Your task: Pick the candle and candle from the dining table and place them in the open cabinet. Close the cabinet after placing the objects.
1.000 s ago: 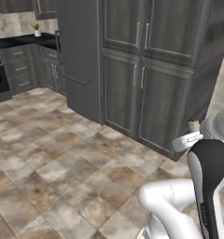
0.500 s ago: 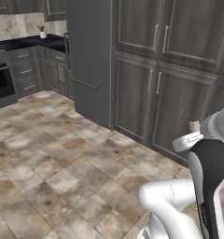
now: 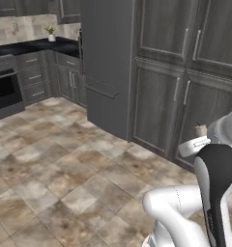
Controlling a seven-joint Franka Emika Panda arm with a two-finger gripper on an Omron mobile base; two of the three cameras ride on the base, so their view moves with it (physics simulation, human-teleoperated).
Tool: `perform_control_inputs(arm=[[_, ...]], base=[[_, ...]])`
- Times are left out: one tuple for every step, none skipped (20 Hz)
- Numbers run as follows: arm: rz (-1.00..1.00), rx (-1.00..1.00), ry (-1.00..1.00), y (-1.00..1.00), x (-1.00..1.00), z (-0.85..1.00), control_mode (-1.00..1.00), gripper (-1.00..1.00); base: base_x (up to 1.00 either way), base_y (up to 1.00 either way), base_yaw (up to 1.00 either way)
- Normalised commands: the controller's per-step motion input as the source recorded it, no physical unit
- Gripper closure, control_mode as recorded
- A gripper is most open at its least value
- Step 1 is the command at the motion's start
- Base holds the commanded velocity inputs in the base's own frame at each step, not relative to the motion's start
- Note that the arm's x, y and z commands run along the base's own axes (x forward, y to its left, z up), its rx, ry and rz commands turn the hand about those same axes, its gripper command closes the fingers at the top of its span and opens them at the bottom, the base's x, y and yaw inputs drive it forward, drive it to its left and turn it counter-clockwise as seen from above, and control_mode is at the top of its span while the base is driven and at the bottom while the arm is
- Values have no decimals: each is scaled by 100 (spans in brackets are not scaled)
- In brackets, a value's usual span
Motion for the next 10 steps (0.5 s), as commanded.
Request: perform_control_inputs(arm=[[0, 0, 0, 0, 0, 0, 100, 100], [0, 0, 0, 0, 0, 0, 100, 100], [0, 0, 0, 0, 0, 0, 100, 100], [0, 0, 0, 0, 0, 0, 100, 100], [0, 0, 0, 0, 0, 0, 100, 100], [0, 0, 0, 0, 0, 0, 100, 100], [0, 0, 0, 0, 0, 0, 100, 100], [0, 0, 0, 0, 0, 0, 100, 100], [0, 0, 0, 0, 0, 0, 100, 100], [0, 0, 0, 0, 0, 0, 100, 100]], base=[[71, 18, 0], [71, 16, 0], [71, 19, 0], [72, 20, 0], [71, 20, 0], [71, 19, 0], [69, 19, 0], [69, 20, 0], [71, 21, 0], [69, 23, 0]])
